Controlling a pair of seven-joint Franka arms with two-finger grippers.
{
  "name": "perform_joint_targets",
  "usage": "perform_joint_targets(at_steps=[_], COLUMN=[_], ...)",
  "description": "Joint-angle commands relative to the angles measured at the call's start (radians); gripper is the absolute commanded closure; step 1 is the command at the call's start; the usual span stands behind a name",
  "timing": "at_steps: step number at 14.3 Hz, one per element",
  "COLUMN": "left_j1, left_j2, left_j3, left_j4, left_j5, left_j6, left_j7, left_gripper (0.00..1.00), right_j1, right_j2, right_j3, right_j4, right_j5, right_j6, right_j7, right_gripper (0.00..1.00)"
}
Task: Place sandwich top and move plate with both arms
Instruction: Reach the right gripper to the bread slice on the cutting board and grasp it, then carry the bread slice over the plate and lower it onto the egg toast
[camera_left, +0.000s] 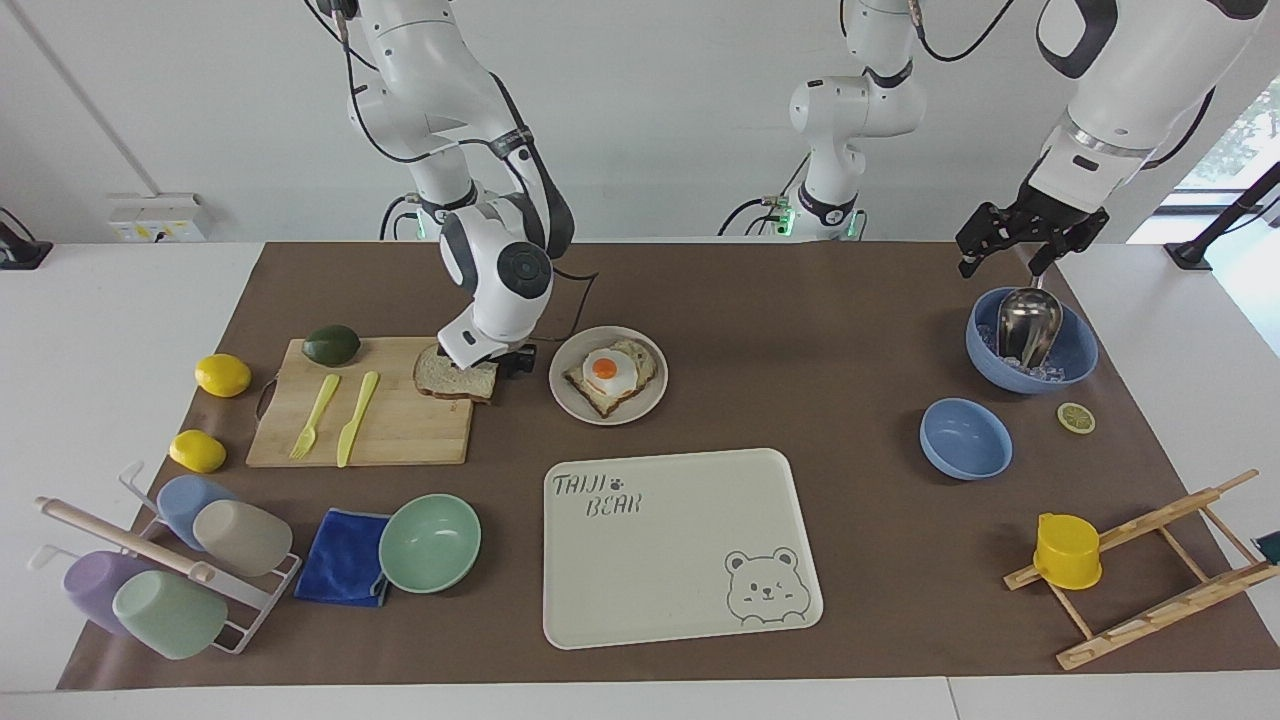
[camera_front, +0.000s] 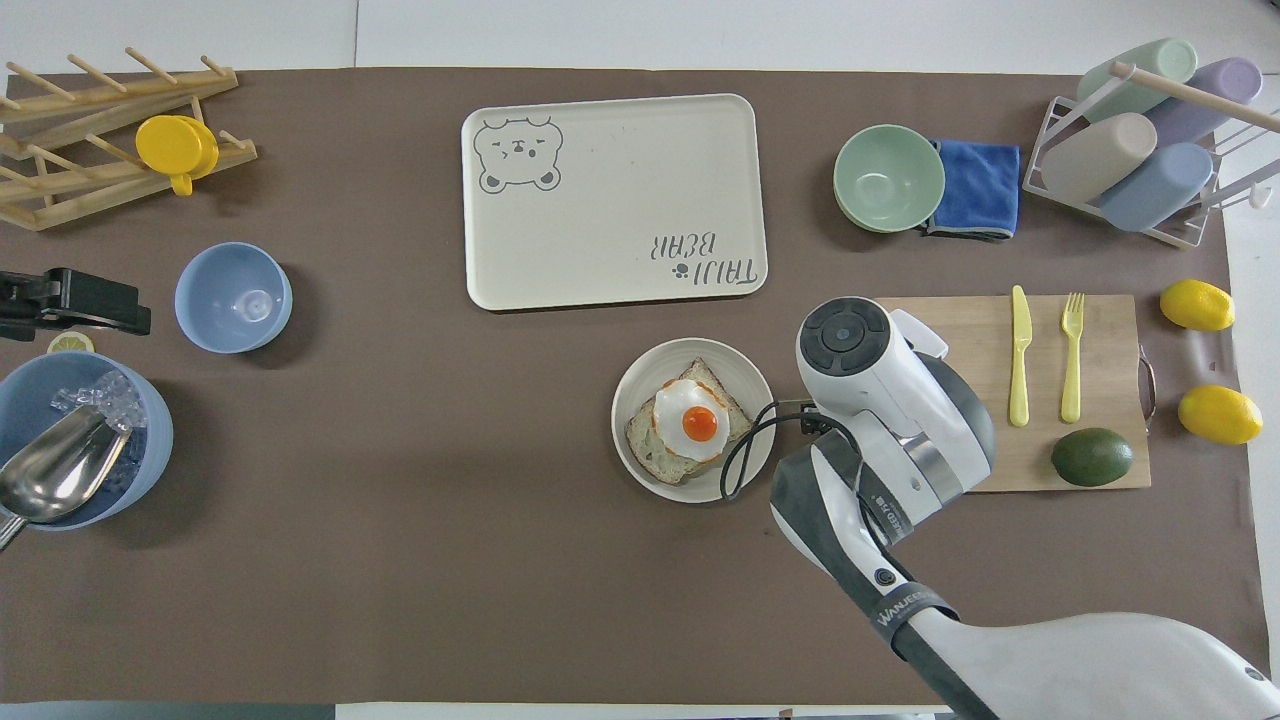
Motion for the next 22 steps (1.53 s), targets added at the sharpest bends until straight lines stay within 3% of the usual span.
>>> perform_joint_targets(at_steps=[1,5,8,11,15,19,22], left_j1=[-0.001,-0.001,-0.001,-0.001,-0.001,-0.001,0.002], left_j2=[-0.016,-0.016,-0.016,-0.016,-0.016,-0.016,-0.017], left_j3=[0.002,0.002,0.002,0.002,0.002,0.003,0.005], left_j4=[-0.014,-0.014,-0.014,-0.014,-0.014,-0.014,-0.015], left_j5=[0.019,0.019,0.019,0.019,0.019,0.019,0.019], left_j6=[-0.001,-0.001,0.0,0.0,0.003,0.002,0.002], left_j7=[0.009,0.009,0.008,0.009,0.009,0.011,0.011], left_gripper=[0.0,0.0,0.0,0.0,0.0,0.0,0.0], right_j1=[-0.014,-0.014,-0.014,-0.006,0.043,0.126,0.176], right_j2=[-0.017,-0.021,-0.022,-0.01,0.007,0.064,0.095], right_j3=[0.009,0.009,0.009,0.009,0.01,0.018,0.028], right_j4=[-0.027,-0.047,-0.055,0.002,0.114,0.362,0.444], right_j5=[-0.031,-0.031,-0.031,-0.031,-0.024,0.049,0.114], right_j6=[0.023,0.041,0.06,0.006,-0.132,-0.34,-0.35], right_j7=[0.013,0.016,0.013,0.01,0.008,0.008,0.033], right_gripper=[0.07,0.33,0.73,0.99,1.0,1.0,1.0])
